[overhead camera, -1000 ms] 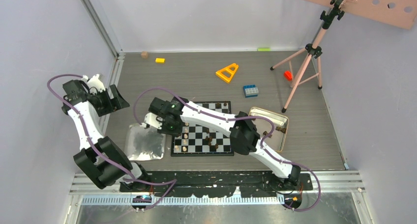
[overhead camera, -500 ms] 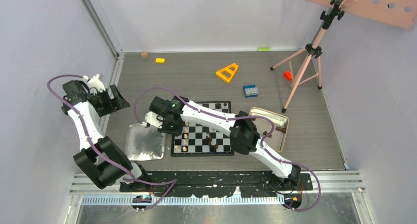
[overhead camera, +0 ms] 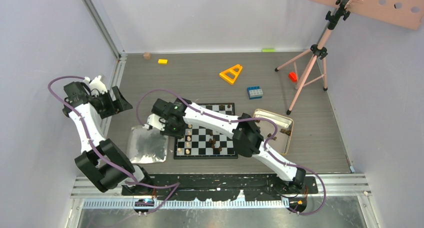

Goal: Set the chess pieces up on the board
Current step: Place the chess piece on the chessboard, then pick up the chess piece from the chessboard.

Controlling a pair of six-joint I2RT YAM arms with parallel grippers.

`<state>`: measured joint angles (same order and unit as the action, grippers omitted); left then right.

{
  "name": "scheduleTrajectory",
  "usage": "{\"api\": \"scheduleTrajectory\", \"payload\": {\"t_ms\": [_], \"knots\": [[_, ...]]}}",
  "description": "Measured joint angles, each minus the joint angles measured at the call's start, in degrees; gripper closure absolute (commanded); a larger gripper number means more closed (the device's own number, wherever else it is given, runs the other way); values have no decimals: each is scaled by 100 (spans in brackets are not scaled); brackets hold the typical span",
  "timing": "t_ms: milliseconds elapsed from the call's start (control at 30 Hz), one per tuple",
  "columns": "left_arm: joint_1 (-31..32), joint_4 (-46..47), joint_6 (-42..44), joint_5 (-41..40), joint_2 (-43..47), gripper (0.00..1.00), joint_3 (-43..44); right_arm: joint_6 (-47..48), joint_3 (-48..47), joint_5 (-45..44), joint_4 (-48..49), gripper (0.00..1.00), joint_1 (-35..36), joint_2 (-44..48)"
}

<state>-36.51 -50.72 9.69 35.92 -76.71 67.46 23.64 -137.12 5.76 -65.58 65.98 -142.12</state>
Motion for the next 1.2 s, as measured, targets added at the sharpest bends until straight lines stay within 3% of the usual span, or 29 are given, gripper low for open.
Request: {"api": "scheduleTrajectory", "payload": {"t_ms": [433,800,967,1200], "knots": [[-22,-17,4,26,-2,21,-33,-57,-37,35,2,52,-9,-4],[-26,-42,35,358,-20,19,-28,-398,-70,256,20,43,-179,249],[162,-59,142,531,-17,18,13,-632,863,625,258,43,-704,1532],[1244,-55,319,623,216,18,13,-660,2861,841,772,44,-1998,3919]]}}
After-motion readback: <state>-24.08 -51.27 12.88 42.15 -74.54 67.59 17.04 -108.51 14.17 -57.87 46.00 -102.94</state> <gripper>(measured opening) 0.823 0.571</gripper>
